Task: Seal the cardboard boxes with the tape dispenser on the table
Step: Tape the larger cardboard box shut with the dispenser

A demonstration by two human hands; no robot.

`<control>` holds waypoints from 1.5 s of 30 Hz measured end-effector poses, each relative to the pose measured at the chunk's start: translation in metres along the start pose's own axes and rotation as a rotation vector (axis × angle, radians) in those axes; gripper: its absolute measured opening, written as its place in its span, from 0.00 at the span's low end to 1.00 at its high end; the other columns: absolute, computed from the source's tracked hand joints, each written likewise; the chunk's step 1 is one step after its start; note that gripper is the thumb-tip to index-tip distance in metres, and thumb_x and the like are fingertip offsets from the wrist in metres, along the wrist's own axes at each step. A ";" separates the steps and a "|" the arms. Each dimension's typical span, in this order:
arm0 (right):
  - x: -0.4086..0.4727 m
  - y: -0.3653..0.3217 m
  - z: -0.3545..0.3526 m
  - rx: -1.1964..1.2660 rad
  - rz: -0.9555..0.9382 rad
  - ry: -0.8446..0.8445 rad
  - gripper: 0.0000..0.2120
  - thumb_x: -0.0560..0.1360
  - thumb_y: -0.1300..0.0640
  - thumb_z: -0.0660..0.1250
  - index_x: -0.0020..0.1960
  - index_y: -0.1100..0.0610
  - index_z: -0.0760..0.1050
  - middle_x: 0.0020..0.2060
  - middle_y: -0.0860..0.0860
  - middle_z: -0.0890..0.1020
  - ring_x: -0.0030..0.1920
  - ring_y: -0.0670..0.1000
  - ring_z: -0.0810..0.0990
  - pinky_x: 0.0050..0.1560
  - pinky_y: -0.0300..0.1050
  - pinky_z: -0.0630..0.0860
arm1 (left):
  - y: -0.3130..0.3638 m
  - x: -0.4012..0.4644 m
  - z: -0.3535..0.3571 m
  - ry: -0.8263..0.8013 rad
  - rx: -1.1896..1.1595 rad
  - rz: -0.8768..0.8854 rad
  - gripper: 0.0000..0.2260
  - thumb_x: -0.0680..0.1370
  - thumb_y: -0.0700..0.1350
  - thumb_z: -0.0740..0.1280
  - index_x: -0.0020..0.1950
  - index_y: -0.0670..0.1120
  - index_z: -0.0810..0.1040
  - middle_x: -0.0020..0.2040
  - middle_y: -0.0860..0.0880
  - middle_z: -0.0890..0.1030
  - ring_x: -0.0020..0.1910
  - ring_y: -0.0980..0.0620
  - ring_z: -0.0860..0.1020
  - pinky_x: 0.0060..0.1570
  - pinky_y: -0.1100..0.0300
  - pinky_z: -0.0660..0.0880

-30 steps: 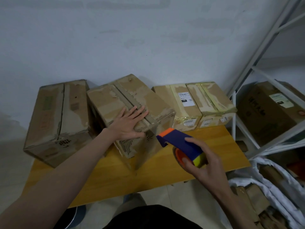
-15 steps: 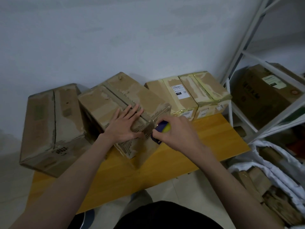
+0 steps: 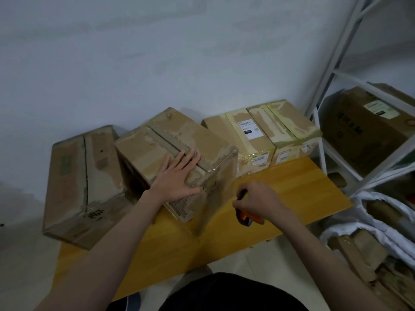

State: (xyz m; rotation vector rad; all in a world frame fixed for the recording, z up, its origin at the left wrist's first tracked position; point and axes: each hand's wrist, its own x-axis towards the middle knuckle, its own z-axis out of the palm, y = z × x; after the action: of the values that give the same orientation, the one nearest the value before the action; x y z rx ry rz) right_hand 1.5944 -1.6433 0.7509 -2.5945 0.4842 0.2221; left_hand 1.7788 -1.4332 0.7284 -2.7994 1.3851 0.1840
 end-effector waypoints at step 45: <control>0.042 -0.075 0.016 1.246 -0.121 0.506 0.16 0.81 0.49 0.67 0.67 0.48 0.73 0.60 0.42 0.77 0.59 0.38 0.77 0.56 0.35 0.76 | 0.073 -0.076 0.009 0.095 -0.170 -0.257 0.39 0.79 0.70 0.36 0.82 0.46 0.38 0.81 0.49 0.36 0.80 0.54 0.35 0.80 0.52 0.41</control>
State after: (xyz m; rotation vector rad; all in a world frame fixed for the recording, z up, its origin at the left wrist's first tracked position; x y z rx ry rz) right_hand 1.6607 -1.5871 0.7596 -1.4026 0.4218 -0.6118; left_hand 1.6743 -1.4165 0.7312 -3.1297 1.0548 0.1741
